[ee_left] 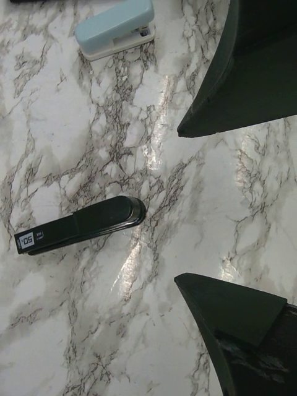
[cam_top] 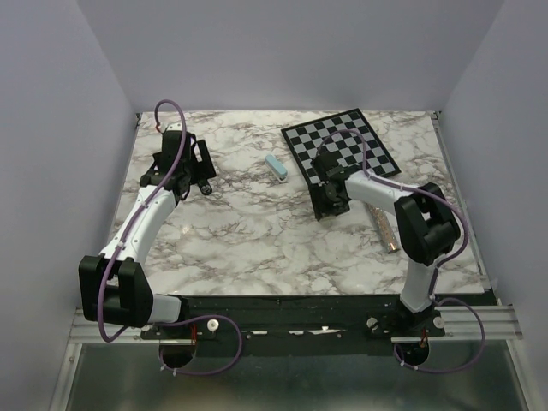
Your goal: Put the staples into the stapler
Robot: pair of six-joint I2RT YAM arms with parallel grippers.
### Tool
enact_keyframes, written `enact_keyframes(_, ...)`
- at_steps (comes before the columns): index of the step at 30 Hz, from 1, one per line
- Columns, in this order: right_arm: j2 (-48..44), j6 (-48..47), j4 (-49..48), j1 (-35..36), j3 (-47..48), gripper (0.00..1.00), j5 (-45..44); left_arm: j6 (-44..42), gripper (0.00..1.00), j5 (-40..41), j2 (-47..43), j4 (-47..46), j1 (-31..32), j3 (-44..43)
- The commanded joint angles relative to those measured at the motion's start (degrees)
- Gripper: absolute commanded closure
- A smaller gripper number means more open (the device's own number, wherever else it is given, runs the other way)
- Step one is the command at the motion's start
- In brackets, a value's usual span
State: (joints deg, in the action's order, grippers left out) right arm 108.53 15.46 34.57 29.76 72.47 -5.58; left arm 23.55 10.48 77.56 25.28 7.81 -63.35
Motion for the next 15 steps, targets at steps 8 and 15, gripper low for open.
enact_keyframes(8,1.33,2.2,-0.03,15.32,0.74,0.34,0.84,-4.83,0.01,-5.91,-1.62,-5.15,7.03,0.77)
enact_keyframes(15,-0.24,3.7,-0.03,18.41,0.13,0.11,3.29,-4.05,0.01,-6.79,-1.97,-6.12,8.27,1.48)
